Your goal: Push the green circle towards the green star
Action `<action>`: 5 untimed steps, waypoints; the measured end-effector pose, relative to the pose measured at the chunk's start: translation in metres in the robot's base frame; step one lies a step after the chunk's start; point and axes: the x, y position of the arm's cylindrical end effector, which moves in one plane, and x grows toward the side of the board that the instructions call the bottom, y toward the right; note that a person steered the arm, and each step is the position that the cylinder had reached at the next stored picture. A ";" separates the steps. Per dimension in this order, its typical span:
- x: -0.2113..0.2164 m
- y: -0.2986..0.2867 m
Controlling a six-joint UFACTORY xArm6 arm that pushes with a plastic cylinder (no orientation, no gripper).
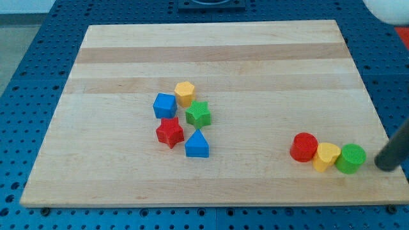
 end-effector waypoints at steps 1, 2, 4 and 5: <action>0.030 -0.004; 0.033 -0.021; 0.020 -0.047; 0.007 -0.047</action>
